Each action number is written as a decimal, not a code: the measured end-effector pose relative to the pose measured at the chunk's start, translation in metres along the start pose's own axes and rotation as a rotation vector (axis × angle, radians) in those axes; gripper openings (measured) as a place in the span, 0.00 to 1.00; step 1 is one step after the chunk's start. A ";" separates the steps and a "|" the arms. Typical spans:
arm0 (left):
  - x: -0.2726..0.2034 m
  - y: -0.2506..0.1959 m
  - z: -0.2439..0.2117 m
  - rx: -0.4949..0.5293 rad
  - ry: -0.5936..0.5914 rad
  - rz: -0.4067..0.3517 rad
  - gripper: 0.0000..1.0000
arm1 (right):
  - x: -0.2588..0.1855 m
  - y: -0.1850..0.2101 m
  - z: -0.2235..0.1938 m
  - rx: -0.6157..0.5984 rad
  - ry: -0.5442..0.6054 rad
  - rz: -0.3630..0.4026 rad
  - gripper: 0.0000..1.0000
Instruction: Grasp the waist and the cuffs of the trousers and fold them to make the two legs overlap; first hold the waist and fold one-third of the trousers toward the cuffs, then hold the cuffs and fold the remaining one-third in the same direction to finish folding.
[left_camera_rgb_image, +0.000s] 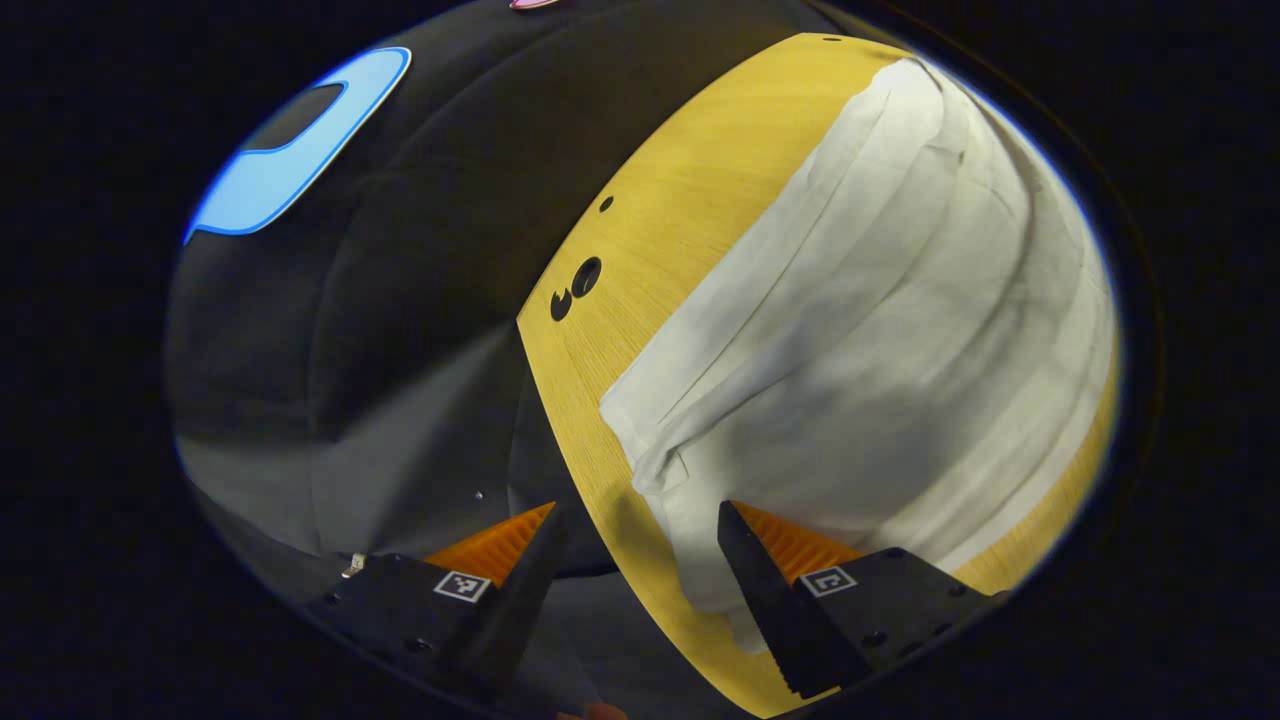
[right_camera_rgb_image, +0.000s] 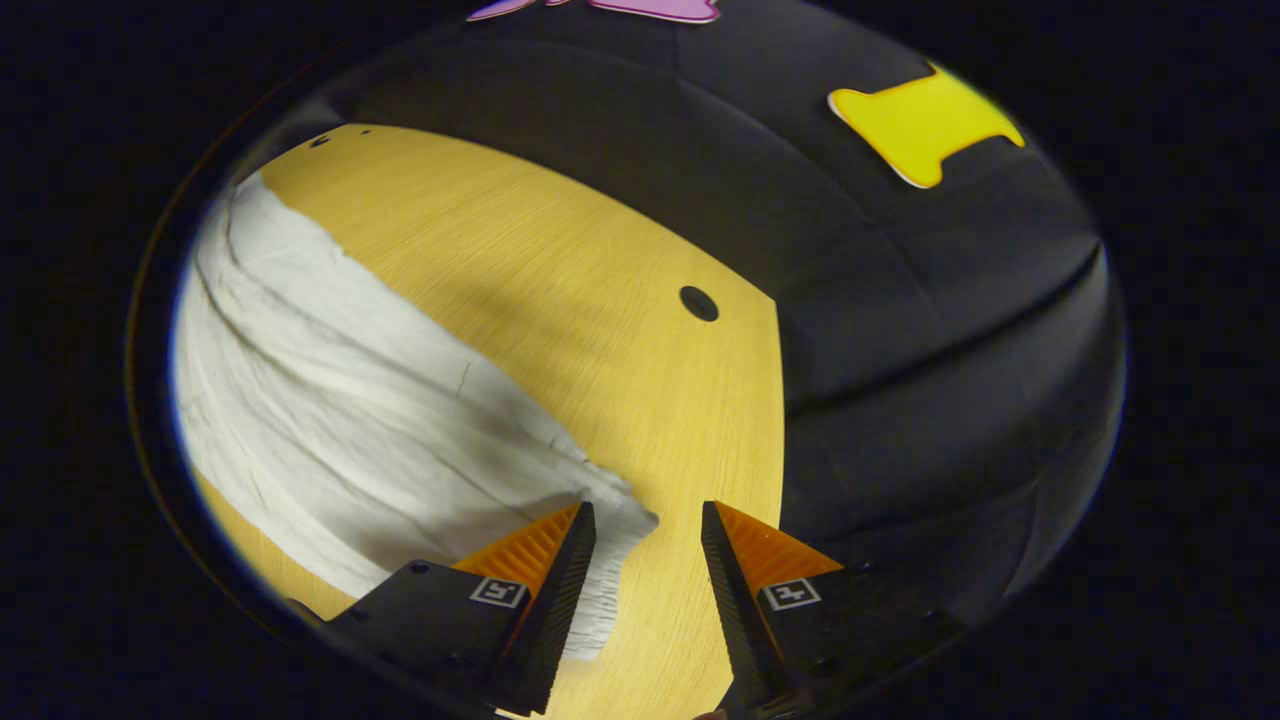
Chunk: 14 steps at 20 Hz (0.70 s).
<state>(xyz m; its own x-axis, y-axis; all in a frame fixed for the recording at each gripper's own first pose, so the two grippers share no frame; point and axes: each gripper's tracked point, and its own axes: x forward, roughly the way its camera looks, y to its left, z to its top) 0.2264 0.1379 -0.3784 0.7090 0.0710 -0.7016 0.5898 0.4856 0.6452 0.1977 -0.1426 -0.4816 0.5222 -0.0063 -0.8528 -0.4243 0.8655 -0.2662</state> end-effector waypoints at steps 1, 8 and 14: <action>-0.009 0.001 0.000 0.006 -0.009 0.000 0.96 | -0.002 0.000 -0.012 -0.037 0.040 0.011 0.70; -0.078 -0.008 -0.005 -0.182 -0.061 0.017 0.97 | -0.079 0.012 -0.010 0.513 -0.055 0.003 0.72; -0.134 -0.031 -0.011 -0.454 -0.078 0.007 0.97 | -0.092 0.076 -0.036 1.203 -0.056 0.042 0.72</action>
<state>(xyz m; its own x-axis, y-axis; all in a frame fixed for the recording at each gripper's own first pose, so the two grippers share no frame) 0.1085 0.1231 -0.3073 0.7495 0.0178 -0.6618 0.3689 0.8189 0.4397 0.0909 -0.0946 -0.4389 0.5686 0.0291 -0.8221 0.5041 0.7774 0.3762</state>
